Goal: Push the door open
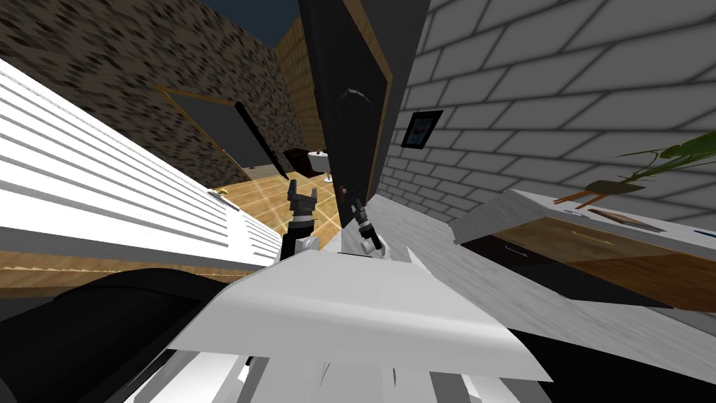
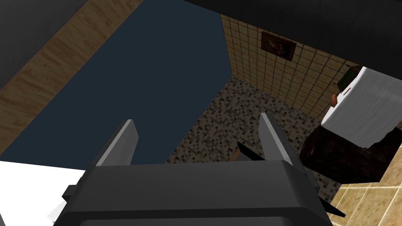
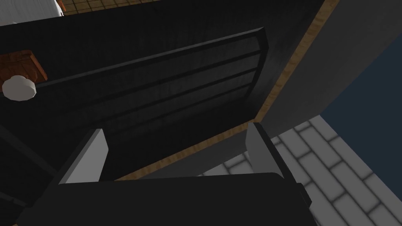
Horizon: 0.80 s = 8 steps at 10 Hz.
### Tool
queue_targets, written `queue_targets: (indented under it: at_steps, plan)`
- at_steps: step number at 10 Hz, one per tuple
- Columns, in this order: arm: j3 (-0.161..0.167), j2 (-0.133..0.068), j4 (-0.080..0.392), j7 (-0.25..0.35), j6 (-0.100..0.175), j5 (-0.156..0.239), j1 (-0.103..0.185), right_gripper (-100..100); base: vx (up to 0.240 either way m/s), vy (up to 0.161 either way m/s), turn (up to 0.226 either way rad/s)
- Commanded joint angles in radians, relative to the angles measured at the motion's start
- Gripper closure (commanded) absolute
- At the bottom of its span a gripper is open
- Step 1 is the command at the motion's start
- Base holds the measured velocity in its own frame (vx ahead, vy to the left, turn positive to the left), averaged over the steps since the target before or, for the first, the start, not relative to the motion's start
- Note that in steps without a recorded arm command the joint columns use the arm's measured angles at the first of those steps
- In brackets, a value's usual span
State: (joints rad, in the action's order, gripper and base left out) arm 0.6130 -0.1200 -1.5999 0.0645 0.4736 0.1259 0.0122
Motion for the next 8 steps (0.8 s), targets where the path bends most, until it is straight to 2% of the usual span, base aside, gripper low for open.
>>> queue_targets:
  at_steps: [1,5,6,8]
  plan:
    - [0.04,0.0,0.037,0.013,-0.011,0.002,0.029,-100,0.143,-0.029,-0.037]
    - [0.1,-0.003,0.098,0.033,-0.023,0.005,0.074,-100,0.124,-0.043,-0.023]
    - [0.128,-0.004,0.127,0.043,-0.028,0.007,0.095,-100,0.136,-0.02,-0.043]
    - [0.156,-0.005,0.156,0.053,-0.034,0.009,0.116,-100,0.14,-0.03,-0.022]
